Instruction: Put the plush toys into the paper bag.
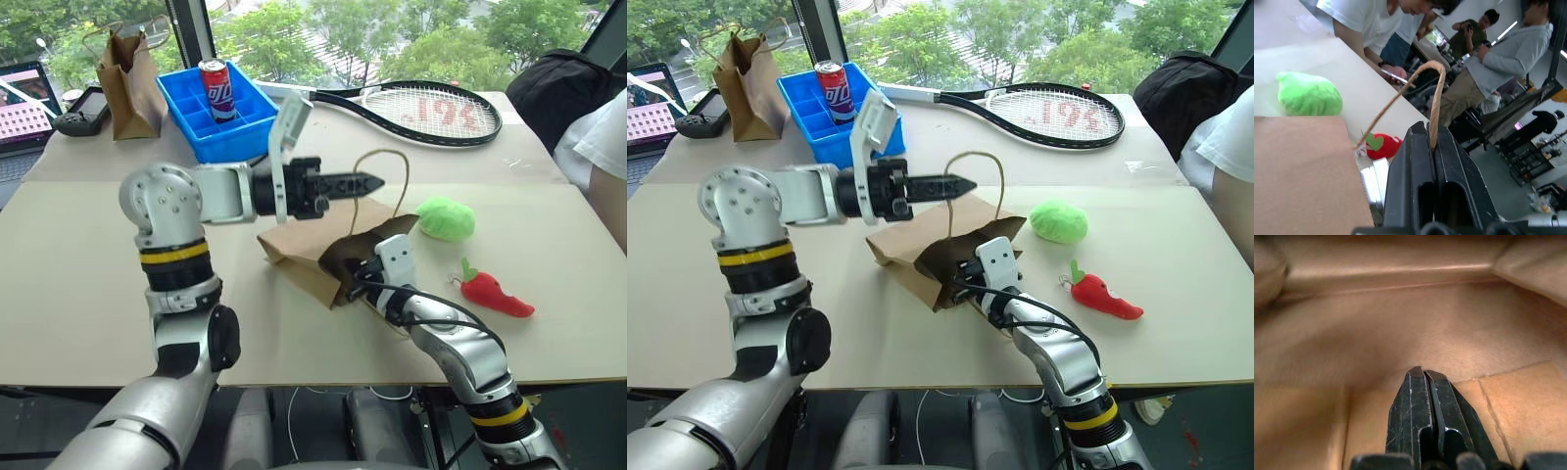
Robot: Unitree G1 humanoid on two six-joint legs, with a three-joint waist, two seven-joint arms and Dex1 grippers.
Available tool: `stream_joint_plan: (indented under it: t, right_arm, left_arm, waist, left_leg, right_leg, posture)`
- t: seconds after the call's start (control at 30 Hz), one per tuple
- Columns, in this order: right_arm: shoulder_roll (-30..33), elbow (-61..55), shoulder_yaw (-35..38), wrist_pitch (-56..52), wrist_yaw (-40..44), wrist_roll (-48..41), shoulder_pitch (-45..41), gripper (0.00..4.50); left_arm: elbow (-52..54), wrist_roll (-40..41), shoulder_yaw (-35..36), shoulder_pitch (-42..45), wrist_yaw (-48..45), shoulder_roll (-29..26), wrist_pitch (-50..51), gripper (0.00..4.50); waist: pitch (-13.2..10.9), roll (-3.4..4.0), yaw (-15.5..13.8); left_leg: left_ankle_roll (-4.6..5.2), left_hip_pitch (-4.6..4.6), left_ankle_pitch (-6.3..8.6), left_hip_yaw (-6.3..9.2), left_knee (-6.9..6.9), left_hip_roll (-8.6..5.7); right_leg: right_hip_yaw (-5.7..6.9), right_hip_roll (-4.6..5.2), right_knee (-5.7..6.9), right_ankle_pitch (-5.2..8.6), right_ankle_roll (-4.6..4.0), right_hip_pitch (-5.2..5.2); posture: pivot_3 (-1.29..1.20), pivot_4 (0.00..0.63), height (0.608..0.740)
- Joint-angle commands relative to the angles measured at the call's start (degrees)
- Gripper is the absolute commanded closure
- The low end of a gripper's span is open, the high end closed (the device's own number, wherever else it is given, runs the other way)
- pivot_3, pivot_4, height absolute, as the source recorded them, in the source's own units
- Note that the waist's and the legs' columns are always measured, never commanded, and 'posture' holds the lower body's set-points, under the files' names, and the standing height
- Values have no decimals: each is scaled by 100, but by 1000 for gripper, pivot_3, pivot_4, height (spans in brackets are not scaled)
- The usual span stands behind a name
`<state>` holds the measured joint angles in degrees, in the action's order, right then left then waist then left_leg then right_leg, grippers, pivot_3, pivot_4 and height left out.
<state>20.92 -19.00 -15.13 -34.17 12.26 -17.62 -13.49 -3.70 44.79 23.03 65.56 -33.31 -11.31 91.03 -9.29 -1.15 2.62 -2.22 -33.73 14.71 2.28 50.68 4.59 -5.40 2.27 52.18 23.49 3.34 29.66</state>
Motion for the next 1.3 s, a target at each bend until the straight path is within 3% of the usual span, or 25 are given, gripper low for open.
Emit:
stream_joint_plan:
  t: [0.03, 0.27, 0.53, 0.83, 0.93, 1.07, 1.2, 1.3]
  right_arm:
    - [119, 160, -188, -194, 273, 241, 89, 4469]
    - [160, 132, -230, -383, 553, 518, -71, 4469]
    - [185, 28, -175, -520, 730, 658, -79, 4469]
    - [78, -840, 543, -644, 1056, 82, -379, 4469]
    - [140, -1330, 995, -1029, 1200, -397, -594, 3802]
    - [458, -2080, 1890, -1764, 1371, -1288, -768, 2509]
    - [1118, -2628, 3312, -2605, 1569, -2776, -710, 1114]
    - [2023, -2528, 4880, -3166, 1821, -3618, -289, 66]
  left_arm:
    - [-316, 55, 79, 634, -85, -422, -445, 4500]
    - [67, 183, -927, 1088, -1135, -1409, -1226, 4500]
    - [371, -243, -2022, 977, -2226, -2346, -2366, 4500]
    - [237, -382, -2108, 331, -1982, -2162, -2738, 4500]
    - [217, -347, -2031, 219, -1788, -1971, -2720, 4500]
    - [282, -253, -1972, 72, -1588, -1743, -2633, 4500]
    - [287, -189, -1946, -9, -1480, -1587, -2589, 4500]
    - [222, -98, -1895, -30, -1365, -1445, -2535, 4500]
  waist:
    - [0, 0, 1]
    - [0, 0, 4]
    - [0, 1, 7]
    - [-1, 2, -1]
    - [-5, 3, -5]
    - [-7, 6, -30]
    - [-10, 7, -32]
    - [-13, 11, -50]
  left_leg:
    - [0, 0, 0, 0, 0, 0]
    - [-2, 0, 1, 0, -1, 1]
    - [-2, -2, 1, -5, -6, 2]
    - [-2, -23, 0, -9, -5, 3]
    - [-4, -43, -3, -8, -1, 2]
    - [-4, -44, -3, -5, -3, 2]
    - [-4, -45, -3, -5, -3, 0]
    - [-4, -46, -3, -4, -3, -1]
  right_leg:
    - [0, 0, -1, 0, 0, 0]
    - [0, 0, -1, 0, -1, 0]
    - [-3, 0, 0, 1, -2, 11]
    - [-9, 0, 6, 0, -2, 39]
    - [-10, 0, 12, -1, -2, 54]
    - [-7, 0, 8, 0, -1, 53]
    - [-7, 2, 6, -1, -2, 50]
    - [-7, 3, 5, -1, -2, 48]
  posture:
    - [0, 150, 656]
    - [0, 150, 656]
    - [0, 150, 656]
    - [0, 150, 656]
    - [0, 150, 656]
    - [0, 150, 656]
    - [0, 150, 656]
    - [0, 150, 656]
